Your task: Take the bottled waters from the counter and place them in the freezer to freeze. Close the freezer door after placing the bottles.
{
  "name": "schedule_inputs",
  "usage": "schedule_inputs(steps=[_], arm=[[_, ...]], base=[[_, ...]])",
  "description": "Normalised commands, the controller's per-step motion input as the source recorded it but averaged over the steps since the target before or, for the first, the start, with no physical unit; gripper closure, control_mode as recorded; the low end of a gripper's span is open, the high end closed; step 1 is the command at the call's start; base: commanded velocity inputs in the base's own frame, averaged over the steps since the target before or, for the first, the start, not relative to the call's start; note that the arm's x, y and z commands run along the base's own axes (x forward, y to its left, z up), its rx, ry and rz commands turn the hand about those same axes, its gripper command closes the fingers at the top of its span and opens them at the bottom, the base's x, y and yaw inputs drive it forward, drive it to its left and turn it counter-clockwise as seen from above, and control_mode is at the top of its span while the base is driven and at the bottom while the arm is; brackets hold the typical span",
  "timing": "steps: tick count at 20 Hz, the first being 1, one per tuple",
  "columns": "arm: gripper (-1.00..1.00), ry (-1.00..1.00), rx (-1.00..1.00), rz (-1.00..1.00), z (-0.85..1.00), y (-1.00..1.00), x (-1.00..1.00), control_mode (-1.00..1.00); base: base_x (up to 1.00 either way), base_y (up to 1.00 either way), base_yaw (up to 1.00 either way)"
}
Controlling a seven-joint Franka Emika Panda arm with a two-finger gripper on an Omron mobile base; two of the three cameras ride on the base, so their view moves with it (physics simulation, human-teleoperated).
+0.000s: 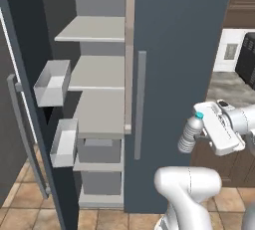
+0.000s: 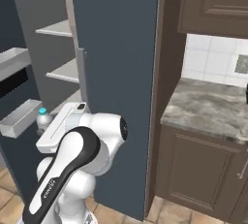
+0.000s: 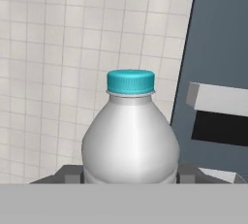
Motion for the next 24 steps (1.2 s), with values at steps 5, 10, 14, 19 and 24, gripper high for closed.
schedule_inputs(steps=[5,10,14,19,24], arm=[[1.00,0.00,0.00,0.00,0.00,0.00,0.00,1.00],[1.00,0.00,0.00,0.00,0.00,0.00,0.00,1.00],[1.00,0.00,0.00,0.00,0.00,0.00,0.00,1.00],[1.00,0.00,0.00,0.00,0.00,0.00,0.00,1.00],[1.00,0.00,0.00,0.00,0.00,0.00,0.00,1.00]], base=[[0.36,0.26,0.16],[0.12,0.33,0.11],[0.13,0.66,0.16],[0.14,0.64,0.13],[0.22,0.28,0.01]])
